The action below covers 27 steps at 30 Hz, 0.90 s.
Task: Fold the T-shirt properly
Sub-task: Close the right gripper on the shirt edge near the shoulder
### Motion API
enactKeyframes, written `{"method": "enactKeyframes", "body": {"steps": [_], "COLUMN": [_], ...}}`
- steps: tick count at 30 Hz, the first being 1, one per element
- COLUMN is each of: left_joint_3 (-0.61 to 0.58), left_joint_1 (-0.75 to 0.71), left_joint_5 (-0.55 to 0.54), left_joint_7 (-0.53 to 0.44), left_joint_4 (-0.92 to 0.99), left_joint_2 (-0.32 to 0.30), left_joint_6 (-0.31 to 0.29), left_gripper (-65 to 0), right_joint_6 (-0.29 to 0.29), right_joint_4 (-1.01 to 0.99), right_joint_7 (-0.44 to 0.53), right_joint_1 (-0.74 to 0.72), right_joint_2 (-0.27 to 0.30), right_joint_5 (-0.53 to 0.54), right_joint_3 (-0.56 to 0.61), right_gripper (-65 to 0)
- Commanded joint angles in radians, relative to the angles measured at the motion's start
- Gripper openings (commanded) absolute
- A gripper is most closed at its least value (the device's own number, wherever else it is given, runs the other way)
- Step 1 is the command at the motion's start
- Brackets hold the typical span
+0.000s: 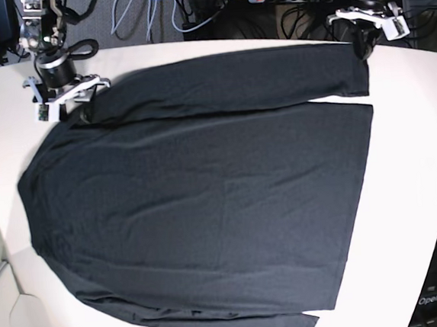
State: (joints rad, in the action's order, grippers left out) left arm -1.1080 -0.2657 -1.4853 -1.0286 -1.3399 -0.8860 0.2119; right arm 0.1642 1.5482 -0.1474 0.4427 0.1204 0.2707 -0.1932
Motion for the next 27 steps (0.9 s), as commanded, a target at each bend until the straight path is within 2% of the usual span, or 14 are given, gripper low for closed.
{"method": "enactKeyframes", "body": {"steps": [1, 8, 24, 27], "left_joint_3": [-0.001, -0.001, -0.001, -0.001], "left_joint_1": [-0.007, -0.007, -0.007, -0.007], "left_joint_5": [0.002, 0.002, 0.002, 0.002], "left_joint_7": [0.003, 0.003, 0.003, 0.003], "left_joint_4": [-0.006, -0.006, -0.006, -0.006], "left_joint_2": [-0.019, -0.019, -0.019, -0.019], "left_joint_6": [-0.001, -0.001, -0.001, -0.001], "left_gripper": [-65.0, -65.0, -65.0, -65.0], "right_joint_6": [0.007, 0.007, 0.007, 0.007], "right_joint_4": [0.005, 0.005, 0.004, 0.004], "right_joint_7": [-0.021, -0.022, -0.022, -0.022], "right_joint_1": [0.009, 0.0, -0.014, -0.014], "right_joint_2": [0.006, -0.037, -0.04, -0.04], "right_joint_5": [0.005, 0.003, 0.003, 0.002], "right_joint_3": [-0.021, -0.113, -0.07, -0.07], "right_gripper": [-29.5, -29.3, -29.7, -34.1]}}
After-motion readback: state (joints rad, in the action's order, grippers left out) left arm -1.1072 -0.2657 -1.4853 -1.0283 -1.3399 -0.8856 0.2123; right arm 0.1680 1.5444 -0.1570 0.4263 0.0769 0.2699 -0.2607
